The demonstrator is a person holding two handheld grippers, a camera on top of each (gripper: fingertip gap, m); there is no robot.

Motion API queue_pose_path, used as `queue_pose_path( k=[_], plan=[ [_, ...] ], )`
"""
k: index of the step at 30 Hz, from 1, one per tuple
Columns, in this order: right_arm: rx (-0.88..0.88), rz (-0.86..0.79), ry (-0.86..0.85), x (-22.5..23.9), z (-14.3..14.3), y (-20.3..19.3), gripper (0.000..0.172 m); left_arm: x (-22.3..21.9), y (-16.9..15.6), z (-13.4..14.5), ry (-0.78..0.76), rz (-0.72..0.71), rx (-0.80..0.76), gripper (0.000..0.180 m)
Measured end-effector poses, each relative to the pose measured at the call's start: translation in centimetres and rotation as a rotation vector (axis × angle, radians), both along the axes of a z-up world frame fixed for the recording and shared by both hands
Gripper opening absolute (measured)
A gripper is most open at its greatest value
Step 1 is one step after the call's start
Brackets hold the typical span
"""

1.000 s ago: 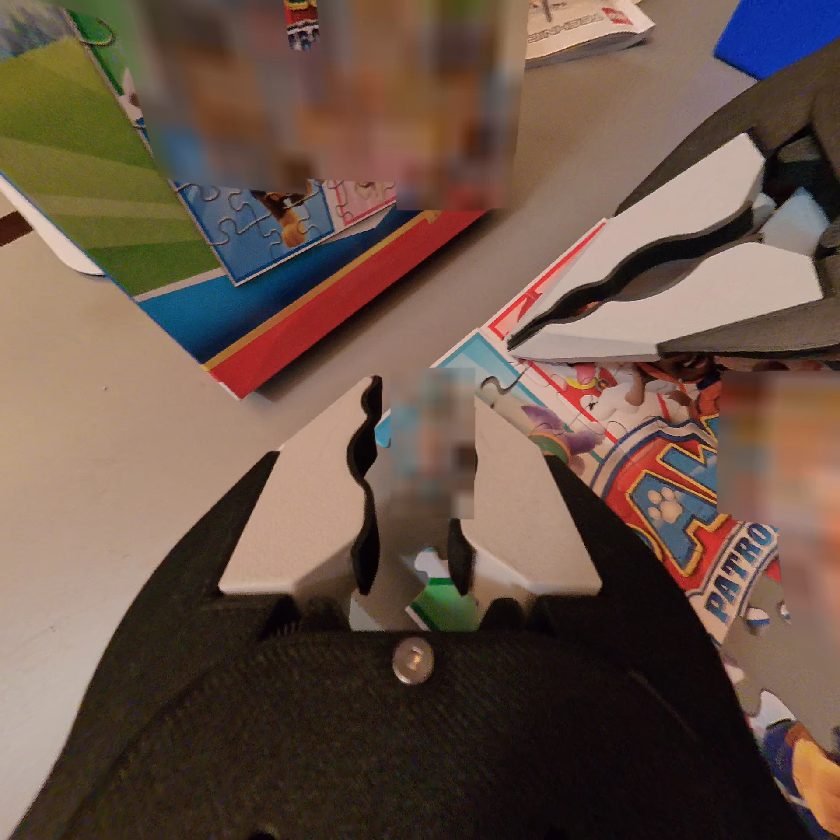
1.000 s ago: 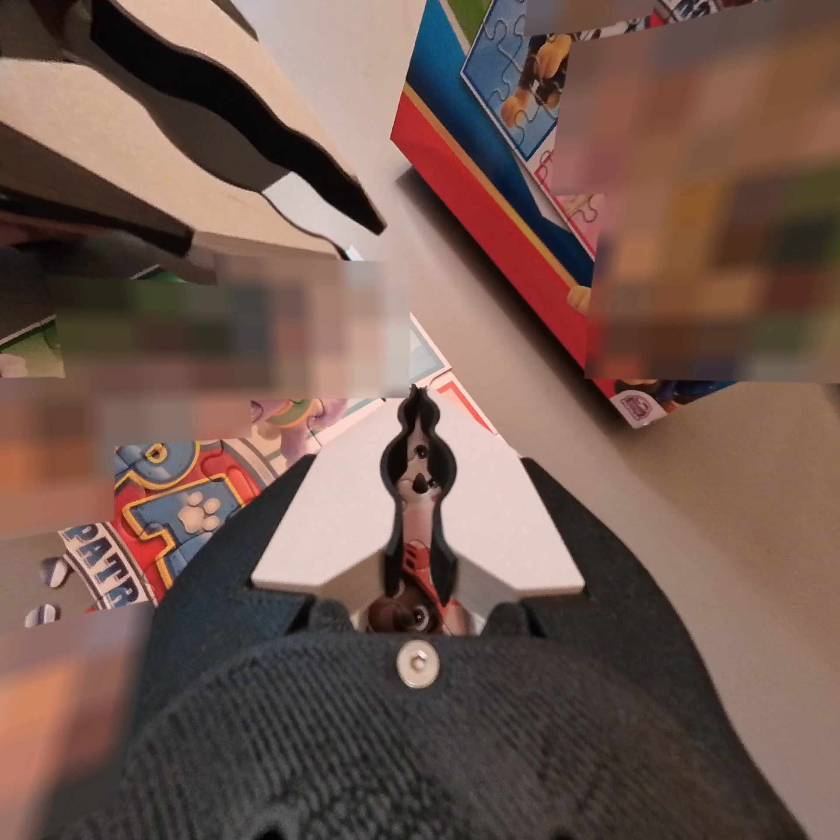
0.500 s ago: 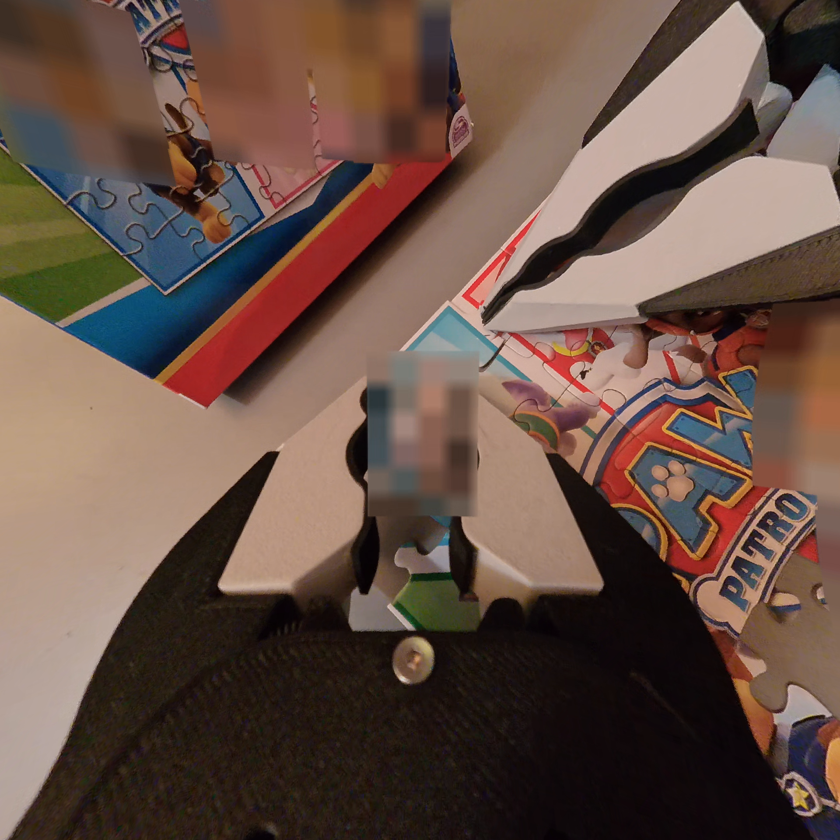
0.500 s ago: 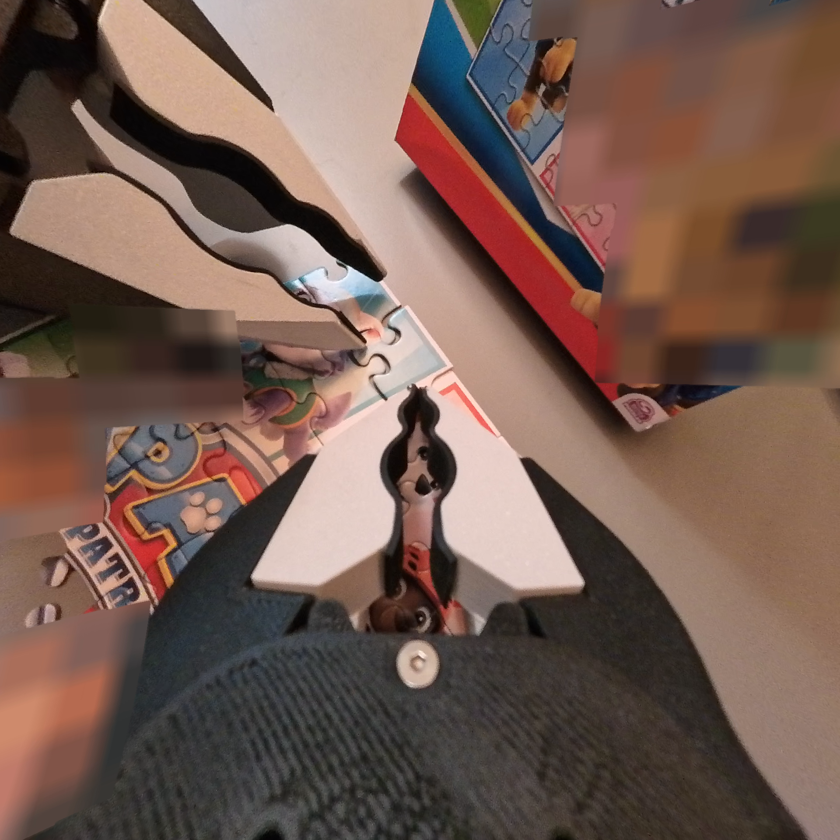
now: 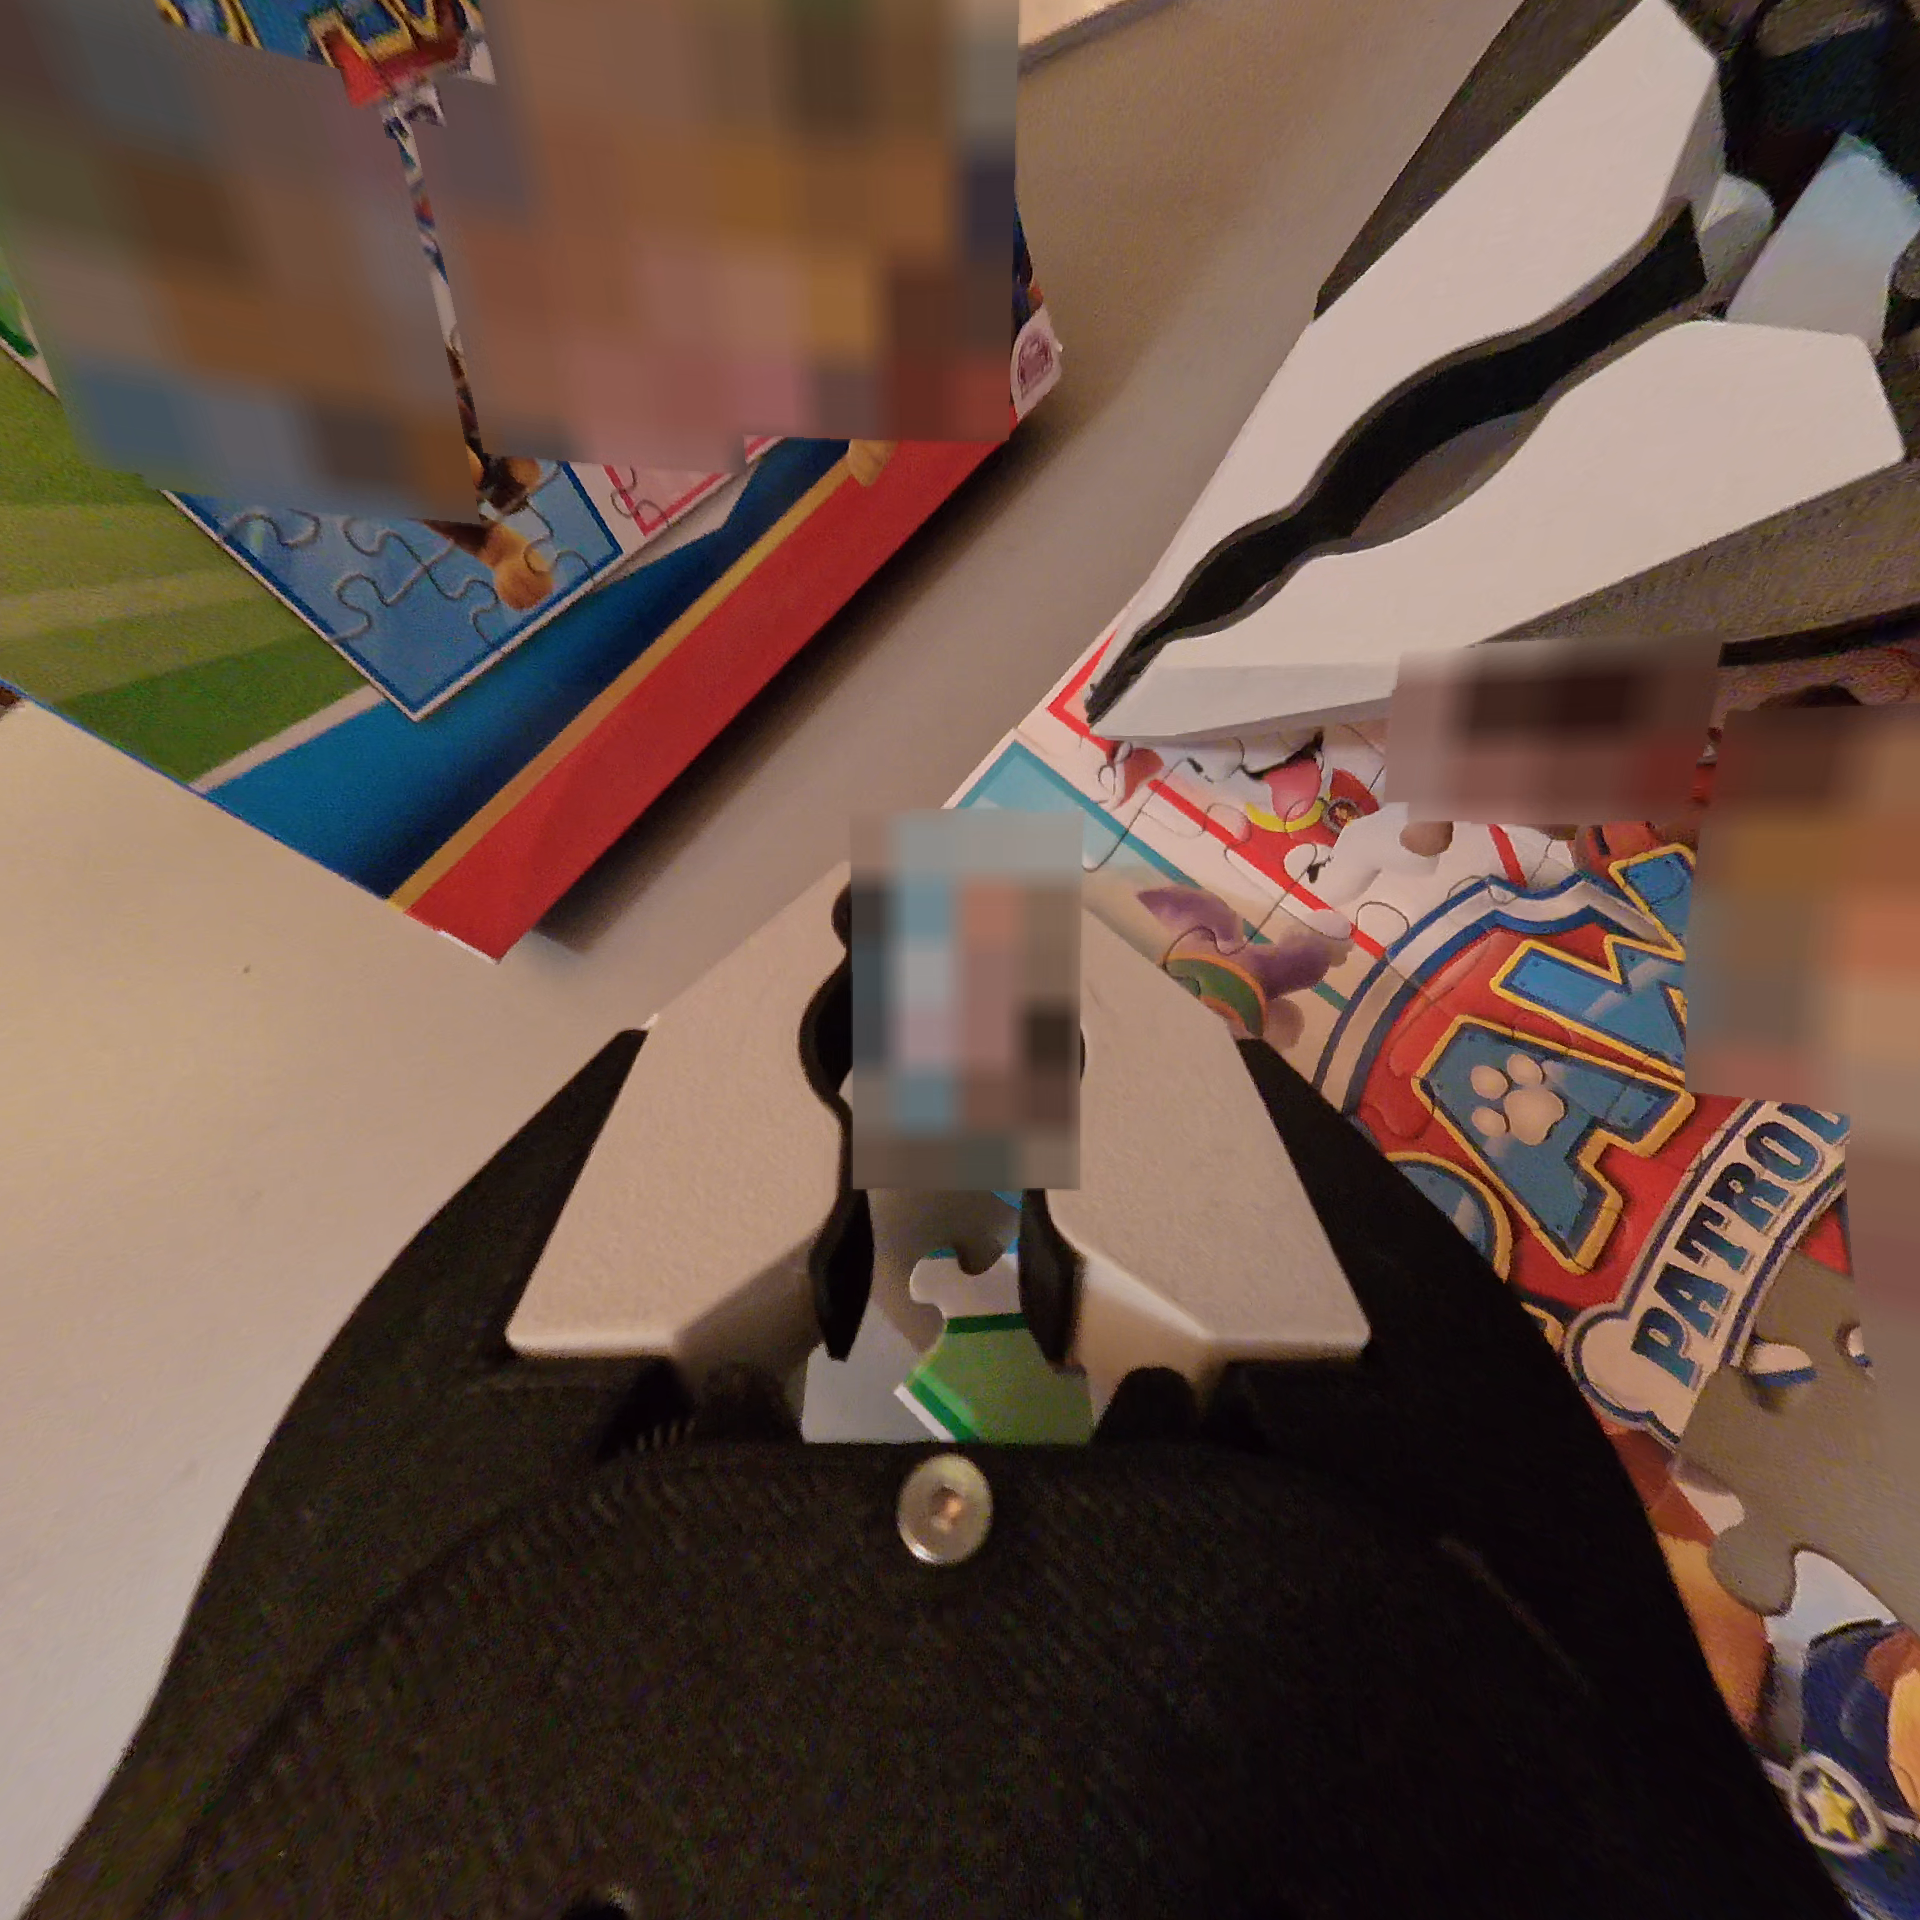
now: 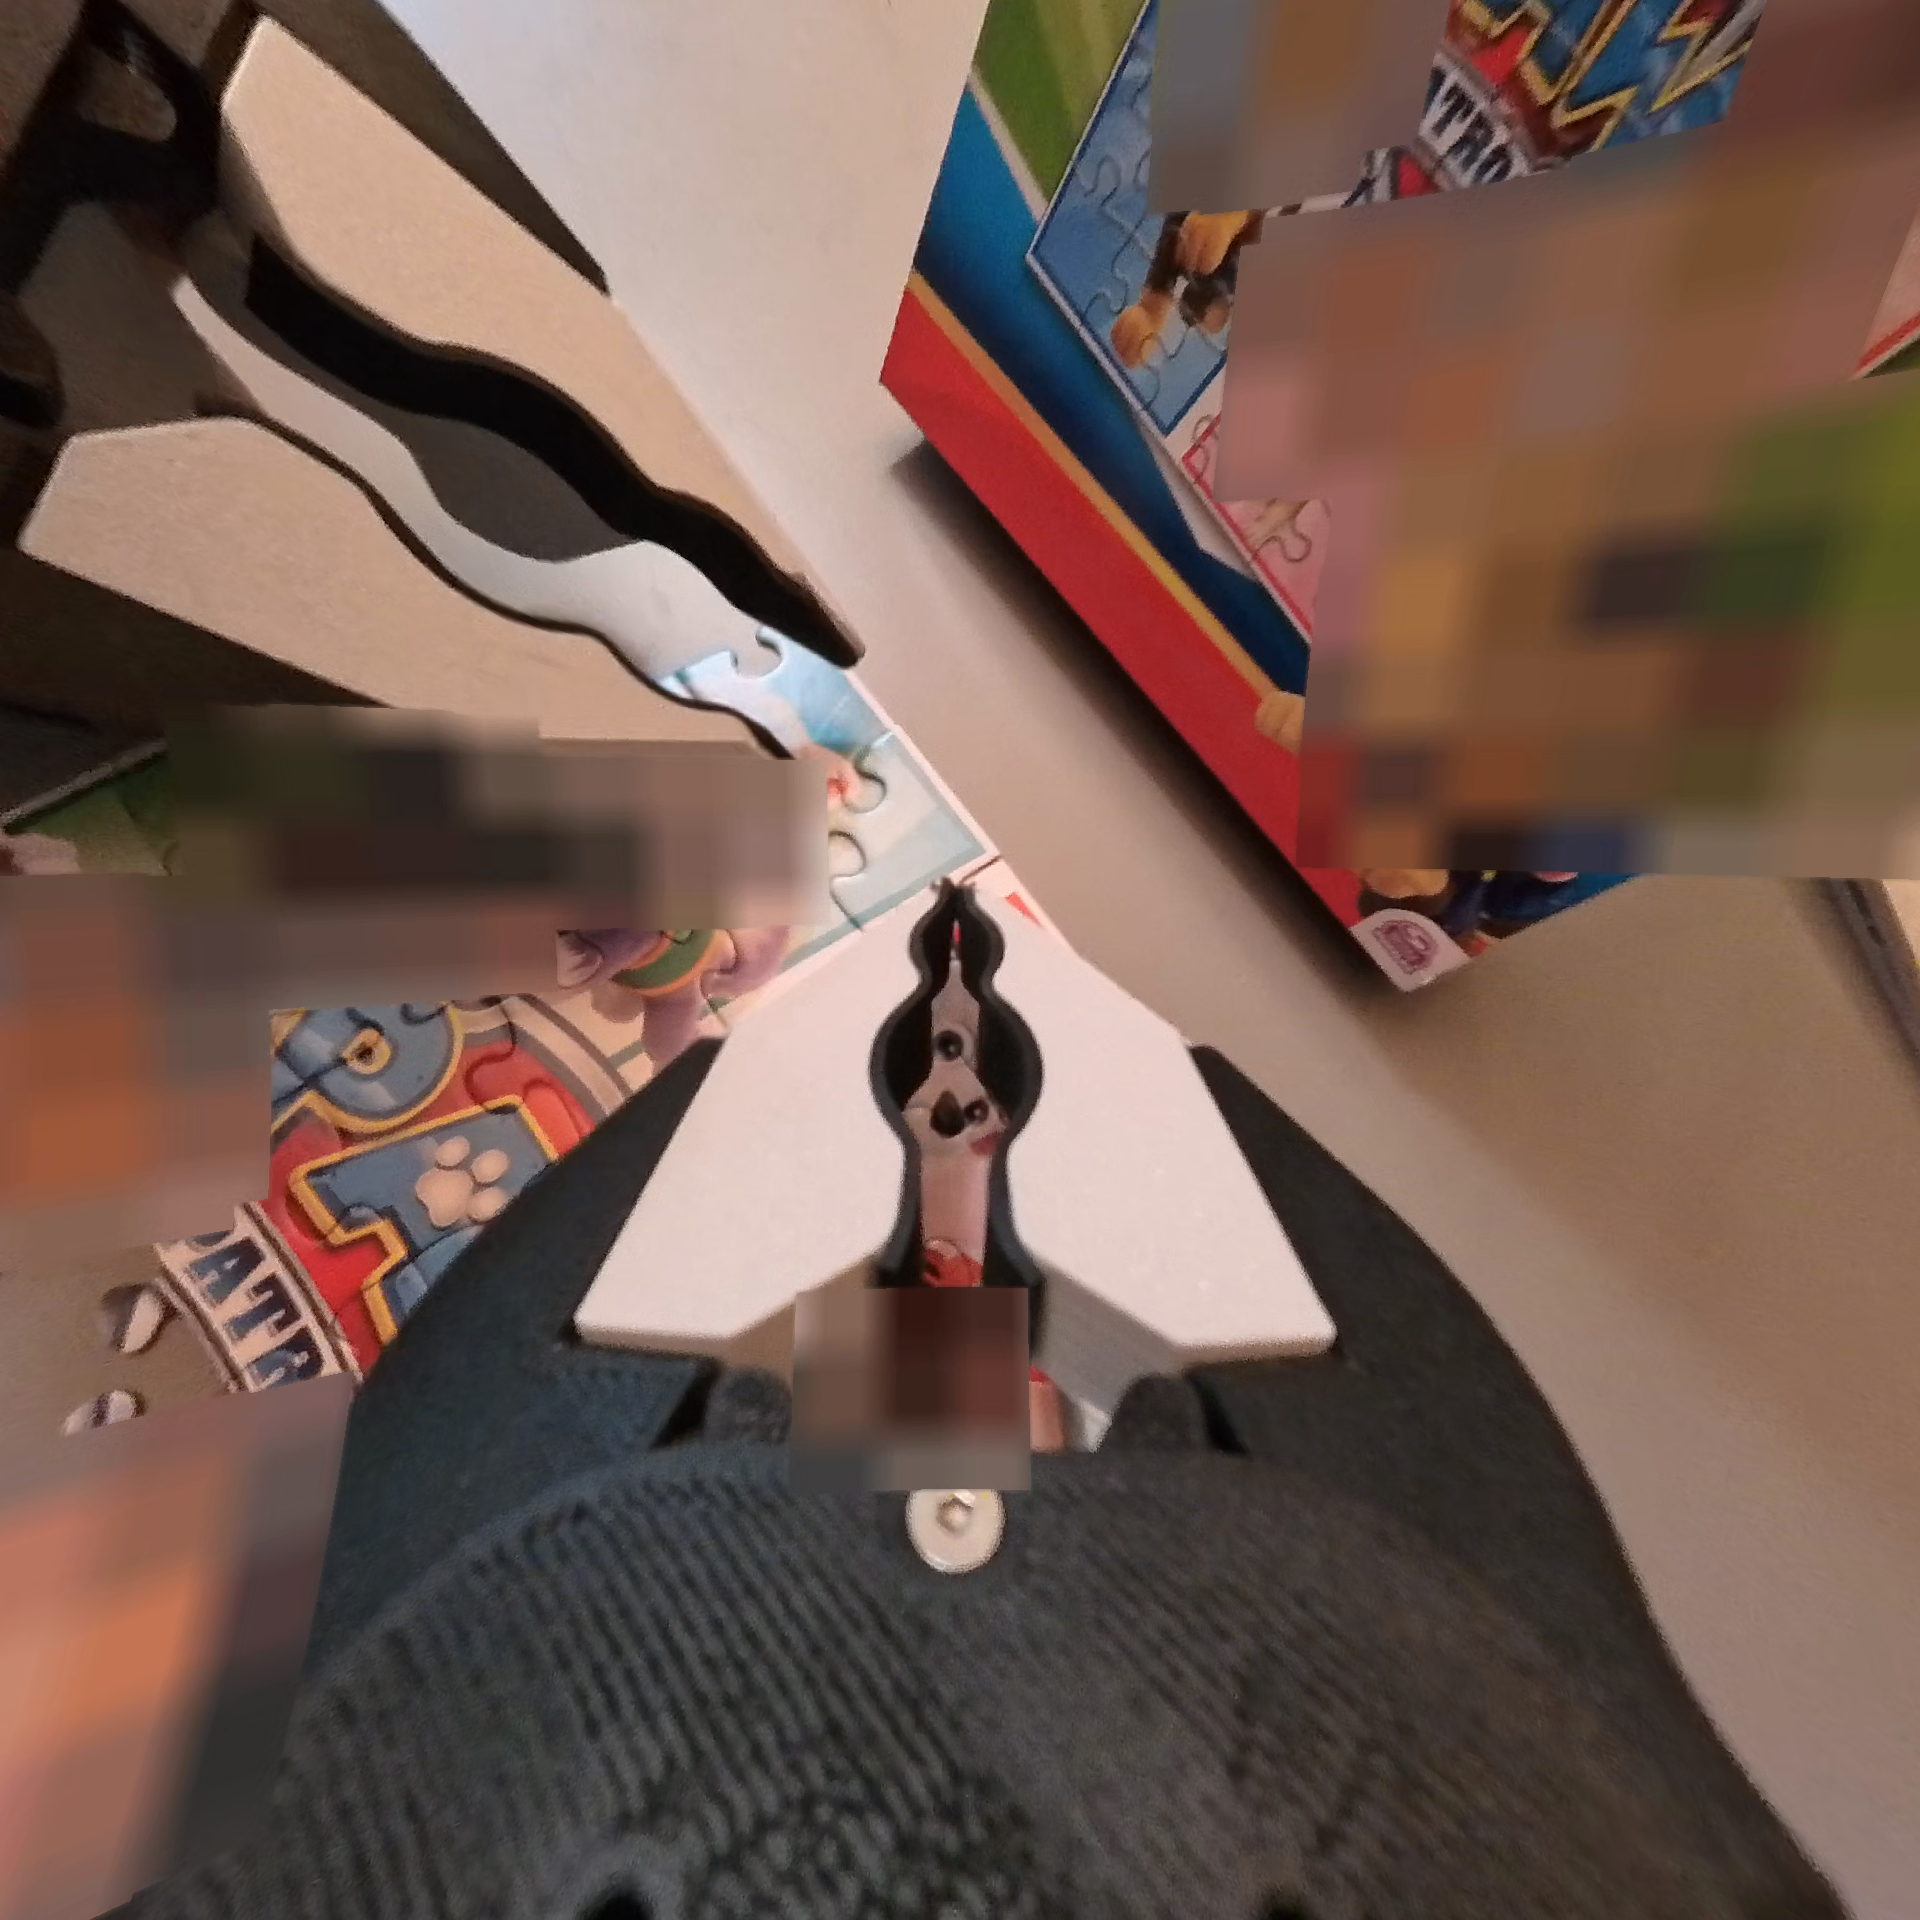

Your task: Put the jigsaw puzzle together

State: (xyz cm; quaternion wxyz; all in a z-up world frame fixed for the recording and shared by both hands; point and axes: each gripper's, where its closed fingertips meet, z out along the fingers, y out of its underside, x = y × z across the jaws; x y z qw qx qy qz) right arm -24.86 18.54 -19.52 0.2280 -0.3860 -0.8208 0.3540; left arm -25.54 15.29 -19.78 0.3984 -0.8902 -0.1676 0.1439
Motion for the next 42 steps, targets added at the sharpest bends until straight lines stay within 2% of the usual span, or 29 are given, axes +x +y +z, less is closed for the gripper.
queue_pose_path(
  k=[5, 12, 18, 27, 38, 42],
  plan=[
    [-0.054, -0.021, -0.009, -0.3, 0.1, 0.0, 0.000, -0.4, 0.2, 0.4, 0.058, 0.019, 0.015, 0.000],
    [-0.082, -0.002, -0.120, 0.4, -1.0, -1.1, 0.000, 0.2, 0.7, -1.2, 0.022, -0.043, -0.074, 0.000],
    [-0.098, -0.021, -0.132, 0.0, -1.1, -1.0, 0.000, 0.1, 0.7, -1.3, -0.062, -0.026, -0.040, 0.000],
    [-0.085, -0.062, -0.120, -1.2, -1.3, -0.1, 0.000, 0.1, 0.7, -1.3, -0.023, -0.023, -0.058, 0.000],
    [-0.115, 0.063, -0.221, 1.4, -1.3, -1.8, 0.000, 0.1, 0.6, -1.3, -0.010, -0.020, -0.066, 0.000],
    [-0.142, 0.028, -0.186, 0.2, -1.2, -2.0, 0.000, 0.1, 0.6, -1.3, -0.016, -0.020, -0.064, 0.000]
  ],
)
